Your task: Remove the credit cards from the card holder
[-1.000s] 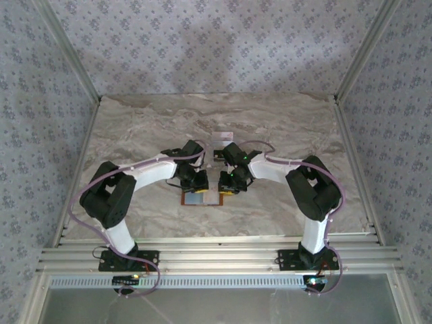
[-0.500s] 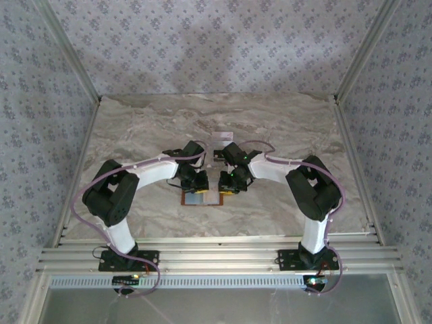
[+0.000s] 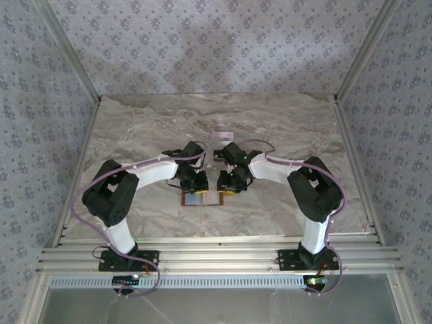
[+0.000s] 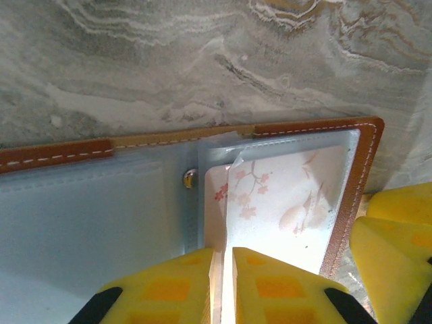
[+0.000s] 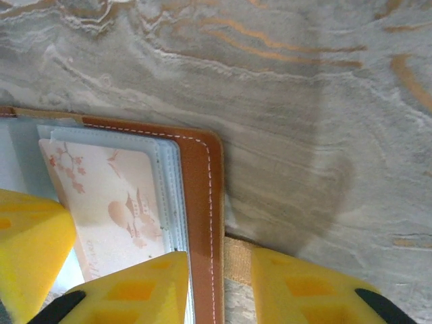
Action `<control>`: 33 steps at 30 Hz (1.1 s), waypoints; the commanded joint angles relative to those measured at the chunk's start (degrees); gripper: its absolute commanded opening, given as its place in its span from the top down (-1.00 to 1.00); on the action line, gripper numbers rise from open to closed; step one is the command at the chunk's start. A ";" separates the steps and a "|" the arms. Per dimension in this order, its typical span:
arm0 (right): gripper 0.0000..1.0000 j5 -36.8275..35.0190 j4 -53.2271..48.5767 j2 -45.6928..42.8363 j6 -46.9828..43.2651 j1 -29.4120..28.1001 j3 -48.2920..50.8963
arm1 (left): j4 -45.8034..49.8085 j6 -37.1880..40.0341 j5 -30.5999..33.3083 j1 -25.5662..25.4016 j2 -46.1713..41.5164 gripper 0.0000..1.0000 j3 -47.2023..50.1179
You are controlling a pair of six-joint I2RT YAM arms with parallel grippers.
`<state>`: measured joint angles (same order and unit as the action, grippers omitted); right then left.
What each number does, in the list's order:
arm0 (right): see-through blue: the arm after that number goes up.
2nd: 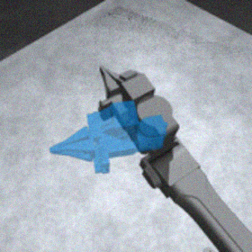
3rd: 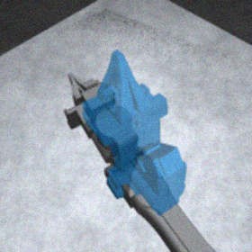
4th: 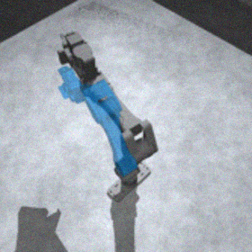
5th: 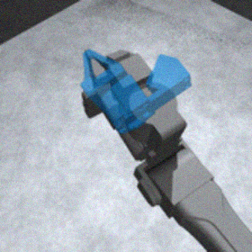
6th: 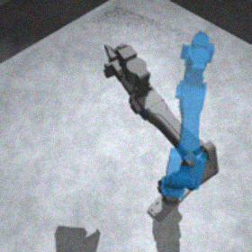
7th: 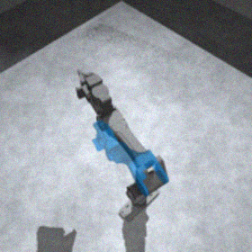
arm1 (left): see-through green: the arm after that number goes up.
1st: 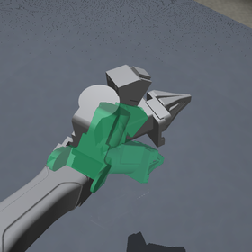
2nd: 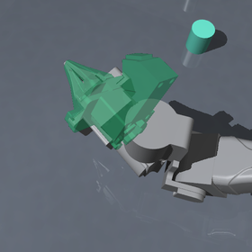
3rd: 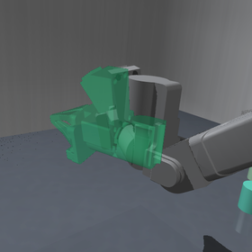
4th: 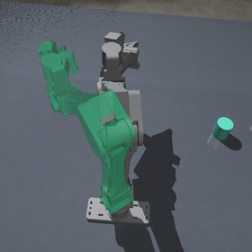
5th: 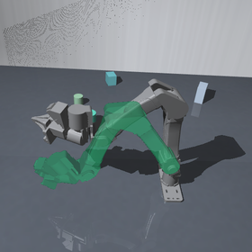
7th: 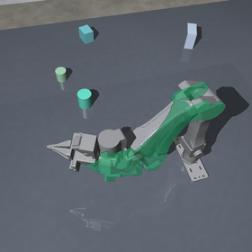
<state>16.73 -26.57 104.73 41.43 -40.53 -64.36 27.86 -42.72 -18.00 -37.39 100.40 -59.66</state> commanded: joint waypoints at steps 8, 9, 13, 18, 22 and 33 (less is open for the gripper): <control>0.20 -2.84 -4.14 2.14 0.50 -2.11 -5.39 | 0.36 0.00 -0.11 -0.01 -2.62 0.67 0.89; 0.20 -3.75 -5.07 2.76 0.32 -2.39 -6.09 | 0.33 0.00 -0.10 0.03 -2.75 0.67 0.91; 0.22 -6.46 -7.38 4.72 -0.29 -3.14 -7.35 | 0.71 -0.18 0.33 -0.04 -3.32 0.67 1.21; 0.29 -7.32 -7.62 5.73 -0.56 -3.35 -7.29 | 0.45 -0.27 0.34 0.05 -3.53 0.61 1.86; 0.34 -7.50 -7.62 5.92 -0.65 -3.35 -7.02 | 0.14 -0.45 0.34 0.22 -3.01 0.58 2.18; 0.41 -7.15 -7.62 5.65 -1.09 -3.40 -6.92 | -3.59 -0.30 -2.30 0.56 -1.31 0.58 3.82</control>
<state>10.90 -31.57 109.14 41.10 -43.55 -70.67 25.85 -42.74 -18.59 -37.30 98.56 -56.97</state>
